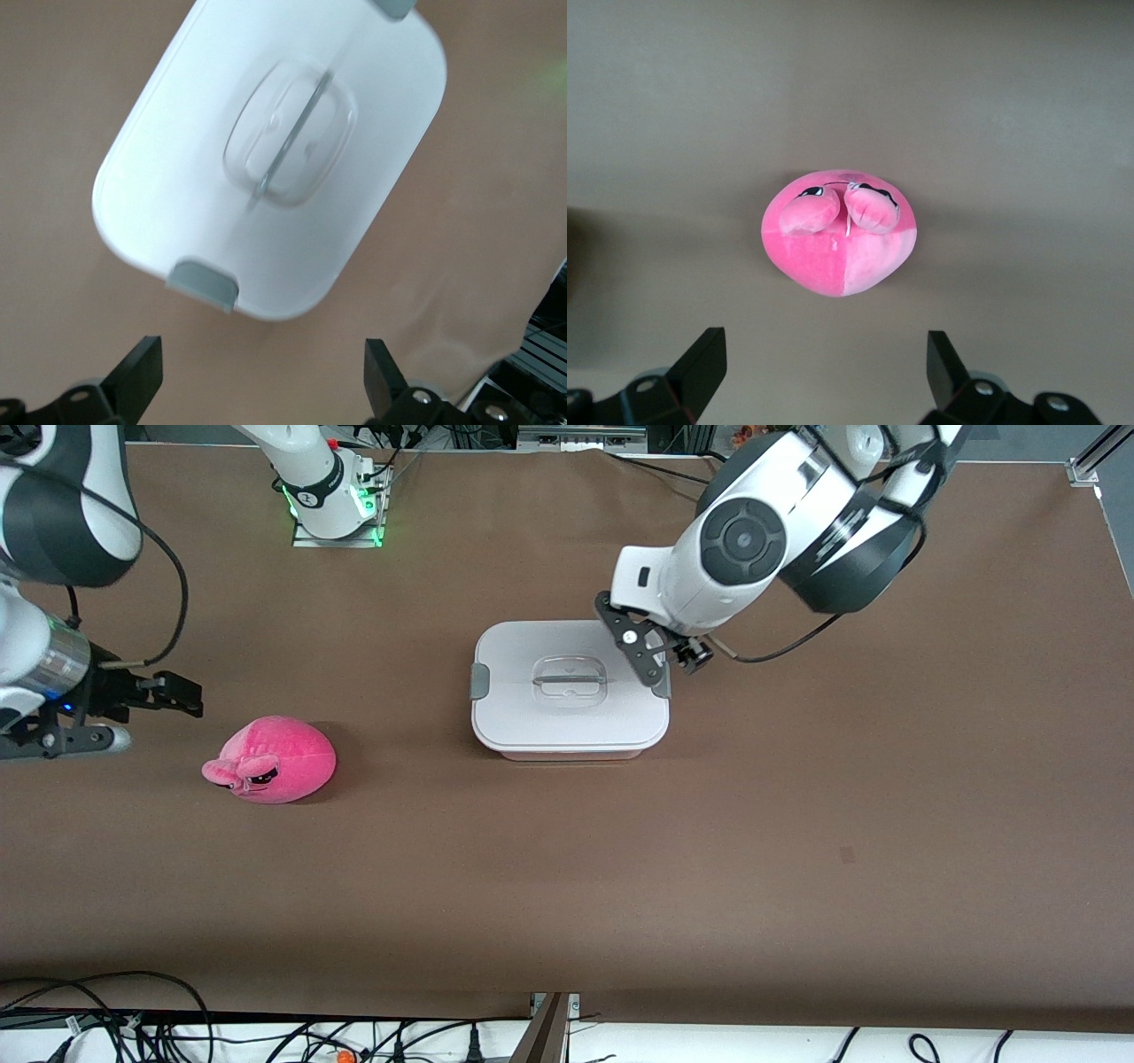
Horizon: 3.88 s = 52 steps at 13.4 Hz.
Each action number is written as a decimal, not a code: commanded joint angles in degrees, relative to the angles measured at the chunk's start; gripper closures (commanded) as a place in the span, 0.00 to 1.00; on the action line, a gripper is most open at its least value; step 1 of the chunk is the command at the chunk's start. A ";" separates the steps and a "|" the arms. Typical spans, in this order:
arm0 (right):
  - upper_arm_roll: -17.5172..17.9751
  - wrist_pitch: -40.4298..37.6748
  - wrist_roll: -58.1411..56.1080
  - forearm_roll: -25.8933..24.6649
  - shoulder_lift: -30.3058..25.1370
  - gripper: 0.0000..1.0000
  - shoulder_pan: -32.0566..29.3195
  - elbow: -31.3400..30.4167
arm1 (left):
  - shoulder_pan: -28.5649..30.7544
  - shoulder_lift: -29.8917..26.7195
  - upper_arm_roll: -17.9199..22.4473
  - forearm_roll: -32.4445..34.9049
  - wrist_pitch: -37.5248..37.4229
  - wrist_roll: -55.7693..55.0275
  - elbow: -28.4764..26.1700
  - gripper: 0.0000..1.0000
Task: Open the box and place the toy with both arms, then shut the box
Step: 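Reach the left gripper to the box lid handle while the right gripper approaches the toy, then grasp the lid handle with the left gripper while the right gripper grasps the toy, then lift the clear lid off the box with the left gripper, then lift the pink toy with the right gripper and carry it over the box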
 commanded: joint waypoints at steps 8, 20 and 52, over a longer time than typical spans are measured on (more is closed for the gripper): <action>0.23 12.34 -0.22 5.18 6.55 0.00 -0.95 -11.03 | -11.26 8.98 0.23 16.34 21.01 8.03 -3.28 0.00; 0.23 24.23 -6.54 5.27 7.69 0.97 -1.03 -20.20 | -11.70 7.59 -0.21 15.99 14.43 6.27 -2.50 1.00; 2.16 -1.53 -29.02 0.97 7.95 1.00 38.86 9.16 | 14.40 0.63 -0.74 18.36 -25.30 38.00 10.86 1.00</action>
